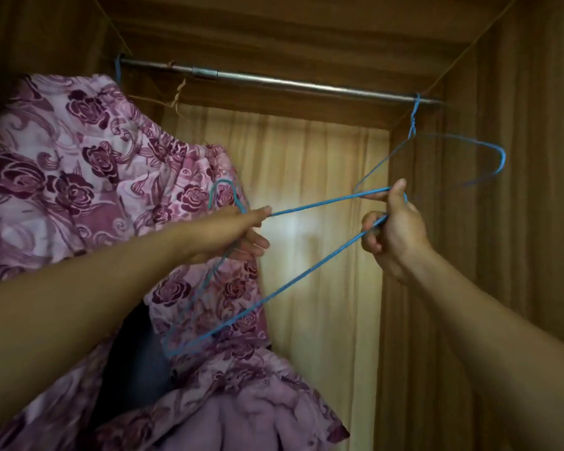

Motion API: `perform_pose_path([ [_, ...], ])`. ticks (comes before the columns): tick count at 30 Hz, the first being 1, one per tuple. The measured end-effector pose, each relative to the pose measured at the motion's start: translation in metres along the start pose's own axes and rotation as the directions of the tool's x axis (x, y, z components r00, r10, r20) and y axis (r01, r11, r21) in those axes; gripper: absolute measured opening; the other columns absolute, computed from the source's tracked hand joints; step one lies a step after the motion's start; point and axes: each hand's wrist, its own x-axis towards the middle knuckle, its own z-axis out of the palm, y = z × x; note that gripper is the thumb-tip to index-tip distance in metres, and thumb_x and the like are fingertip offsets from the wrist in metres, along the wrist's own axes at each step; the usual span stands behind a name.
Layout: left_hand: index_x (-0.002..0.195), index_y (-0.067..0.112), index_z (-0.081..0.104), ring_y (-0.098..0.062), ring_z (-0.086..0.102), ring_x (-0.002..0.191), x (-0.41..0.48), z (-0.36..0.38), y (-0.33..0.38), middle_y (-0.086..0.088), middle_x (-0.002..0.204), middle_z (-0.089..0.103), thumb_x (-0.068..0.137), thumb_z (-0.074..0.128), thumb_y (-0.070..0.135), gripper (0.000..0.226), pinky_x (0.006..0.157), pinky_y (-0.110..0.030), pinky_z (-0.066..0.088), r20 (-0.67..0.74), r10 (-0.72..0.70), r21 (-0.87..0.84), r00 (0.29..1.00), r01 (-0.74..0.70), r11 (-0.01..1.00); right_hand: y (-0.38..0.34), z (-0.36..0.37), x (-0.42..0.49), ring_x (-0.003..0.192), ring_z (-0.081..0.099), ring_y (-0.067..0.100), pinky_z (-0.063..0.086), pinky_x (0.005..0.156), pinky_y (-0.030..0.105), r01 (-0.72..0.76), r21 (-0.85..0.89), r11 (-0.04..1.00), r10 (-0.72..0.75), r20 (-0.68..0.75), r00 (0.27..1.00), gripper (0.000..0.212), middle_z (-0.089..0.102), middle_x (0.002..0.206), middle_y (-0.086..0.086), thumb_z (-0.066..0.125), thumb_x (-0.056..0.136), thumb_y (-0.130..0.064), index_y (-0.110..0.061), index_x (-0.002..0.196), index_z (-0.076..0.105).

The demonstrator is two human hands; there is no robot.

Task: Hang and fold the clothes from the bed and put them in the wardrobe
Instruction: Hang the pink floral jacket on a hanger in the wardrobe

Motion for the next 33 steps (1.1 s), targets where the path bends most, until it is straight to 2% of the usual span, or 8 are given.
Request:
perform_pose_path([
  [3,0.083,0.013,0.054,-0.013,0.055,0.05,-0.018,-0.007,-0.034,-0.007,0.071,0.06,0.104,0.051,0.036,0.032,0.043,-0.02,0.041,-0.081,0.037,-0.101,0.996,-0.045,0.994,0.054,-0.01,-0.025,0.039,0.054,0.02,0.042,0.041,0.021,-0.222,-0.084,0.971,0.229,0.086,0.97,0.064,0.069,0.067,0.011,0.037,0.093,-0.074,-0.017,0.1,0.066],
  [7,0.081,0.011,0.048,-0.01,0.028,0.04,-0.04,-0.024,-0.067,-0.001,0.057,0.041,0.105,0.052,0.023,0.028,0.039,-0.016,0.019,-0.08,0.008,-0.022,0.997,-0.01,1.0,0.125,-0.026,-0.059,0.074,0.073,0.028,0.06,0.064,0.036,-0.365,-0.431,0.825,0.497,0.246,0.832,0.081,0.075,0.101,0.014,0.059,0.068,-0.088,-0.021,0.113,0.066],
  [10,0.084,0.009,0.052,-0.012,0.027,0.039,-0.053,-0.025,-0.082,-0.006,0.06,0.037,0.104,0.055,0.023,0.025,0.038,-0.017,0.02,-0.111,-0.055,0.143,0.992,0.07,0.987,0.181,-0.039,-0.087,0.11,0.063,0.022,0.05,0.088,0.031,-0.058,-0.934,0.352,0.695,0.219,0.685,0.087,0.062,0.135,0.008,0.065,0.075,-0.078,-0.021,0.139,0.054],
  [12,0.078,0.013,0.053,-0.01,0.031,0.04,-0.062,-0.02,-0.092,-0.003,0.057,0.038,0.103,0.056,0.023,0.027,0.037,-0.017,0.023,-0.081,-0.092,0.258,0.992,0.11,0.96,0.216,-0.046,-0.105,0.12,0.059,0.028,0.049,0.094,0.032,0.079,-0.986,0.149,0.748,0.164,0.643,0.086,0.056,0.14,0.013,0.068,0.081,-0.069,-0.011,0.14,0.043],
  [17,0.085,0.016,0.056,-0.012,0.031,0.043,-0.078,-0.009,-0.114,-0.004,0.063,0.038,0.101,0.055,0.015,0.016,0.038,-0.017,0.025,0.021,-0.176,0.412,0.984,0.152,0.898,0.249,-0.046,-0.114,0.106,0.065,0.035,0.045,0.076,0.033,0.185,-0.975,0.125,0.545,0.223,0.808,0.015,0.067,0.116,0.018,0.052,0.094,-0.031,-0.017,0.099,0.051],
  [21,0.093,0.014,0.057,-0.009,0.03,0.039,-0.074,-0.012,-0.113,-0.004,0.061,0.042,0.1,0.05,0.008,0.012,0.039,-0.013,0.02,-0.043,-0.219,0.274,0.975,0.223,0.936,0.233,-0.042,-0.085,0.099,0.066,0.039,0.049,0.076,0.038,0.156,-0.97,0.184,0.353,0.214,0.911,0.016,0.068,0.109,0.021,0.047,0.096,-0.024,-0.015,0.108,0.055],
  [28,0.078,0.019,0.054,-0.008,0.023,0.039,-0.068,-0.025,-0.107,0.002,0.054,0.036,0.1,0.054,0.011,0.024,0.041,-0.01,0.017,-0.014,-0.279,0.214,0.96,0.276,0.937,0.208,-0.033,-0.054,0.094,0.064,0.042,0.041,0.066,0.036,0.275,-0.961,0.013,0.214,0.272,0.938,0.019,0.063,0.104,0.023,0.048,0.096,-0.025,-0.011,0.109,0.049],
  [33,0.074,0.018,0.05,-0.009,0.028,0.037,-0.062,0.005,-0.122,0.004,0.05,0.038,0.099,0.056,0.011,0.026,0.038,-0.015,0.02,0.0,-0.257,0.286,0.967,0.246,0.926,0.184,-0.012,-0.055,0.086,0.062,0.039,0.038,0.06,0.035,0.354,-0.93,0.101,0.143,0.366,0.92,0.017,0.065,0.095,0.02,0.053,0.092,-0.027,-0.011,0.097,0.053],
])
